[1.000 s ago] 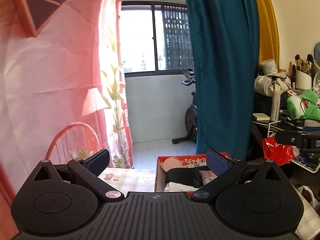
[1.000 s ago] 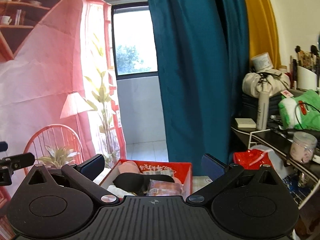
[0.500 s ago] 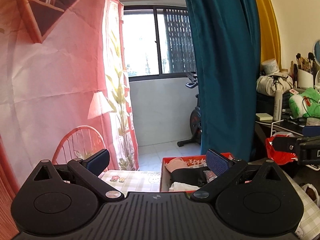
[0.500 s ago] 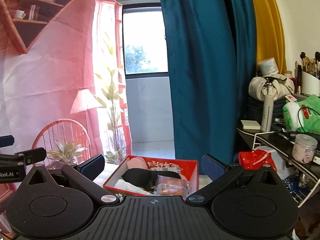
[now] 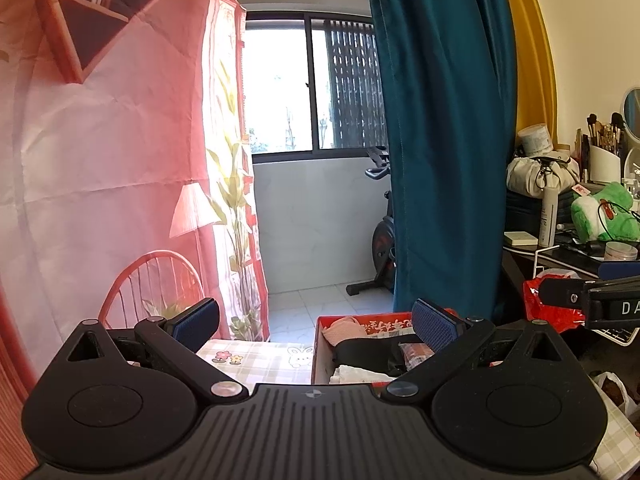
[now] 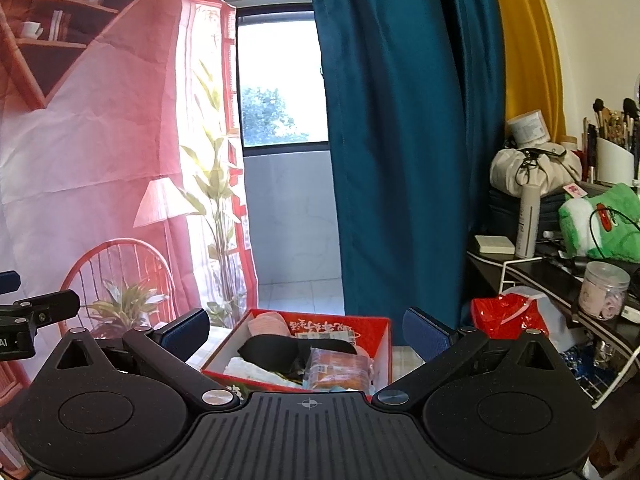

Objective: Organize soft objects

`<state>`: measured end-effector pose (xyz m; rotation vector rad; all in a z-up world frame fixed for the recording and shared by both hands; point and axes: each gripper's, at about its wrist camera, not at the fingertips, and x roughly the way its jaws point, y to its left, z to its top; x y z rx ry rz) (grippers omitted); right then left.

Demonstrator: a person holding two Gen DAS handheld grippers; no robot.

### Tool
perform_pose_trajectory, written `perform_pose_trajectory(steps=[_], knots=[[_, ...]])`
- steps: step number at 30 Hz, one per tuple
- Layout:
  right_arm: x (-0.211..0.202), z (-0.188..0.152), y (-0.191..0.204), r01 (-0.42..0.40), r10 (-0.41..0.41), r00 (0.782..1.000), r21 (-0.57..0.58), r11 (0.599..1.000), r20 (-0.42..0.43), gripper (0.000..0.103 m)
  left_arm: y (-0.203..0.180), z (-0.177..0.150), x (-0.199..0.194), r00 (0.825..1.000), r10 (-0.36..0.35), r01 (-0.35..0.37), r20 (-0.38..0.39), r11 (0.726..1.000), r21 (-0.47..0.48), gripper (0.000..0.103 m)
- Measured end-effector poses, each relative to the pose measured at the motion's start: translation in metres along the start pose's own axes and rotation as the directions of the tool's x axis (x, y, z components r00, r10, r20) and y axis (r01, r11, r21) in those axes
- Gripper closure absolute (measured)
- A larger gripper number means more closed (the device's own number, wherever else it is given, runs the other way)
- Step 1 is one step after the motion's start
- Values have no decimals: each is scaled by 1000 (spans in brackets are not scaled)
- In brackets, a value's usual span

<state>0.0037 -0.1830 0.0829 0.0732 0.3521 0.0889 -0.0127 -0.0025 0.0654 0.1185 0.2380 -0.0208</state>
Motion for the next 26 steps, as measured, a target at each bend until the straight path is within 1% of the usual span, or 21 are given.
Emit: perform_pose_trajectory(steps=[18,22,26], knots=[[-1,0,-2,0,0,1000,-3,1000,-3,0,5,0,4,1000,-6,6,-21,1000,-24,0],[-1,0,-1,0,0,1000,-2,1000,-2,0,6,0,3,1000,-22,22,-20,999,-41,0],[-1,0,-2,-1,1,1000,-3,1000,-3,0,4,0,3,1000,-15,14,-15,999,-31,0]])
